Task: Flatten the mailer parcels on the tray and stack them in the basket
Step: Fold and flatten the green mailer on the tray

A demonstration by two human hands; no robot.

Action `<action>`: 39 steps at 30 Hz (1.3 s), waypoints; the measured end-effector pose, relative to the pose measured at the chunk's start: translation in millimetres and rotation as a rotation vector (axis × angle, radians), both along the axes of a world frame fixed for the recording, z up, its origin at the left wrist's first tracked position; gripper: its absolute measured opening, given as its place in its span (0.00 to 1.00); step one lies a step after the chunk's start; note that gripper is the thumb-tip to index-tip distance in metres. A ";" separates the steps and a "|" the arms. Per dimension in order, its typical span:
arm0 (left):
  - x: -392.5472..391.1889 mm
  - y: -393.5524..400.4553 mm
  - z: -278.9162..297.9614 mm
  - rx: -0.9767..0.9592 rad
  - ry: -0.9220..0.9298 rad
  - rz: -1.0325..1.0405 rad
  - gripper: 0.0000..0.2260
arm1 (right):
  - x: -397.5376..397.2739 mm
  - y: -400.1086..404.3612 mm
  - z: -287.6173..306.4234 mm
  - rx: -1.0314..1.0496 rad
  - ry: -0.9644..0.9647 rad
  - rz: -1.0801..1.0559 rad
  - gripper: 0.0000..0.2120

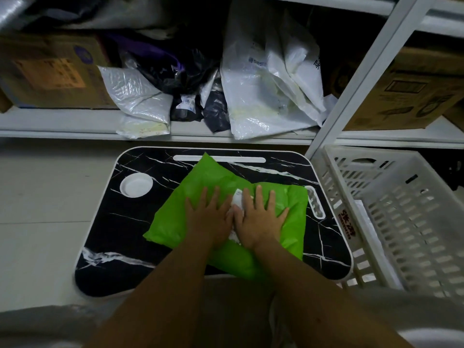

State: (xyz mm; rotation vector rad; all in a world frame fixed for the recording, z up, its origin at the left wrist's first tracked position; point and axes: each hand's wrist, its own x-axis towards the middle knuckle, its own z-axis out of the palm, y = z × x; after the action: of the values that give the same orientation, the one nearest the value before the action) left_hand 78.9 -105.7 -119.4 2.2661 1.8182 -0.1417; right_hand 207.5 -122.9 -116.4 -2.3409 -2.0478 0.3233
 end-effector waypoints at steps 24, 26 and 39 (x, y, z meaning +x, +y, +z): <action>-1.0 29.9 12.0 0.041 0.201 0.070 0.31 | 21.1 27.3 -1.0 0.069 -0.135 -0.088 0.21; -5.1 32.4 6.8 -0.051 0.141 0.062 0.33 | 23.5 22.1 0.0 -0.048 -0.128 -0.183 0.27; 0.4 59.7 1.7 -0.267 0.019 0.424 0.39 | 43.0 61.6 -9.6 -0.257 0.000 -0.111 0.35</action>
State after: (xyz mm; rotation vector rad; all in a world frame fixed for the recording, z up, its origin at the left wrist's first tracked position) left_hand 79.2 -46.0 -117.7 1.6696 2.0991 -0.3089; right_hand 250.5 -61.3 -126.0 -2.5829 -1.9710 0.6166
